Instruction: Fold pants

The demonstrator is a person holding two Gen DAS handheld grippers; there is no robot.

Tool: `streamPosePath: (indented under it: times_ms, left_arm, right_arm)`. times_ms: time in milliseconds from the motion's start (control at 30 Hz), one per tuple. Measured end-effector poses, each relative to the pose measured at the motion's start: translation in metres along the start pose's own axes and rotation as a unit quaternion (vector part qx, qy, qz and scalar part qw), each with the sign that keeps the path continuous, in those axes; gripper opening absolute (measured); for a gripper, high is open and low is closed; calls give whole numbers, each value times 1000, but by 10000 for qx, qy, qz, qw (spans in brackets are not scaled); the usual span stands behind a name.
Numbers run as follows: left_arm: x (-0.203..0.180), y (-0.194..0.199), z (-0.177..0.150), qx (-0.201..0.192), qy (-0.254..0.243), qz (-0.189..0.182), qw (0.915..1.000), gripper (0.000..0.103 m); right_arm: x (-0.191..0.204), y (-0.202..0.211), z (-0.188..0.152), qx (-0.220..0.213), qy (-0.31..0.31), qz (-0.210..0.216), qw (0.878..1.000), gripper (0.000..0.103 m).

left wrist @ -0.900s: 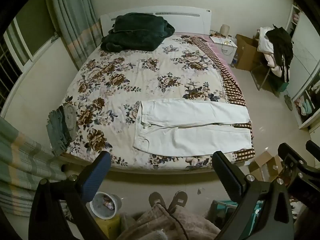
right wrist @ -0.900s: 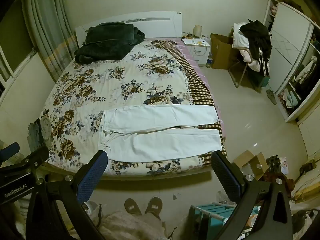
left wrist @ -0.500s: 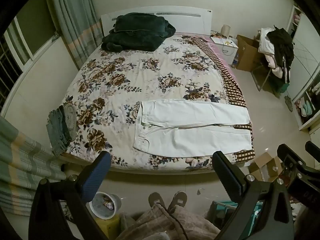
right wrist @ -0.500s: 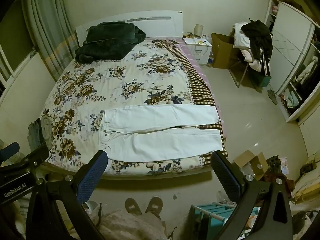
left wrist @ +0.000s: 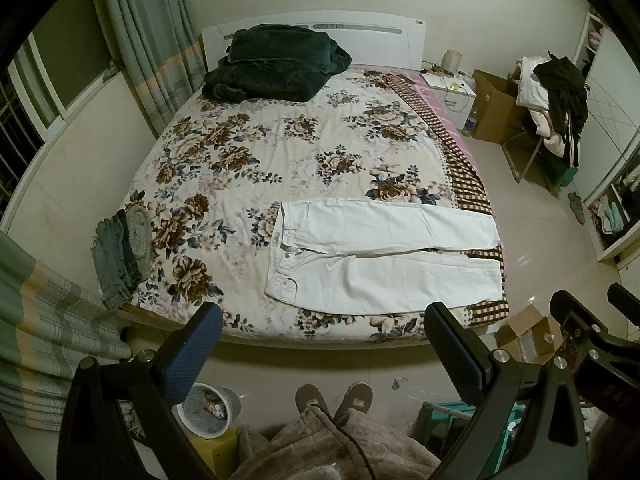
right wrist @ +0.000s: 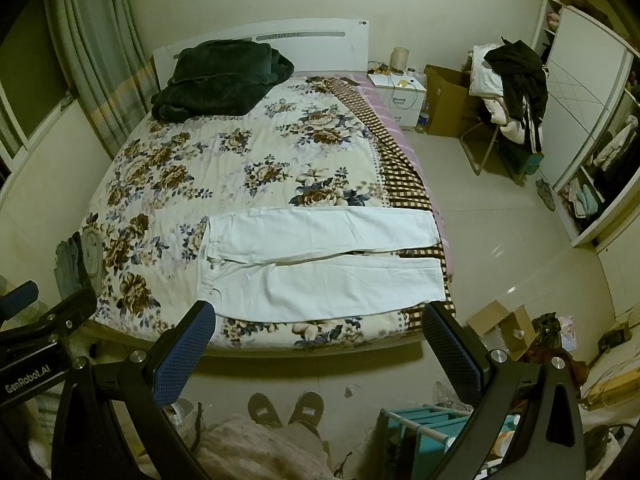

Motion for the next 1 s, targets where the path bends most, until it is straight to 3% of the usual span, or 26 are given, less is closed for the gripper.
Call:
streamPosePath:
  times_ms: [200,400,1000]
  left_arm:
    - [0,0,0,-7,-1,2,10000,103]
    - [0,0,0,-11,-1,3,10000,103]
    - [0,0,0,-16,-5,2,10000,103]
  right_arm:
    - [0,0,0,-1,-5,-6,10000,103]
    - [4,-1,-22,-57,-41,-47,10000,103]
    - [-3,-7,-19,-2,-30,-48,10000,103]
Point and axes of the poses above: each gripper's, at about its wrist camera, not at the fingertips, and y roughly against the way its jaws point, x to its left, z to its top, the point moved 6 cm from there along -y, roughly the way its jaws point, and after that the axes turned 13 degrees about -x, right-handed, at the moved point
